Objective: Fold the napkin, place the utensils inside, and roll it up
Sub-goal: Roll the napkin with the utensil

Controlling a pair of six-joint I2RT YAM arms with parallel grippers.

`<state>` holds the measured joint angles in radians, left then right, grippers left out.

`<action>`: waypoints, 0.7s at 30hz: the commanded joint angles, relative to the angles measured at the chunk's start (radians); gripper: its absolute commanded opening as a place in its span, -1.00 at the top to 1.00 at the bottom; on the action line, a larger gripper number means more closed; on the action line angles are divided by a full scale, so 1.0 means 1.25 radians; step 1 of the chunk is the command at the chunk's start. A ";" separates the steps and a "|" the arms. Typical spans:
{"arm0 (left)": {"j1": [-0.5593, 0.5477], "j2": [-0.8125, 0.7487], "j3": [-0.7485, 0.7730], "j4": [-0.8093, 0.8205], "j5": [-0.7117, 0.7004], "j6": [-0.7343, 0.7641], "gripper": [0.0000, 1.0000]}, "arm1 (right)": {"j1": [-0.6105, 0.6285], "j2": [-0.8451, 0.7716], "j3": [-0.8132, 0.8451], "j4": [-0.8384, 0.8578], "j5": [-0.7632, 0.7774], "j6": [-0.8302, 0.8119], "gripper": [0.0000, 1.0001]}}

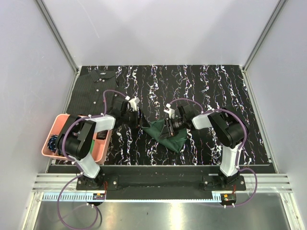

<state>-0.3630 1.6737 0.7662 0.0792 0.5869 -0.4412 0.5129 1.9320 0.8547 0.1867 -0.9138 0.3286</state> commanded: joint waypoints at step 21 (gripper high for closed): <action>-0.035 0.044 0.023 0.079 -0.019 0.018 1.00 | -0.004 0.018 0.054 -0.133 0.092 -0.041 0.05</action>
<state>-0.4004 1.7329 0.7605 0.1837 0.5644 -0.4412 0.5076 1.9606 0.8845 0.1551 -0.9642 0.3443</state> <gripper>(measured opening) 0.025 0.378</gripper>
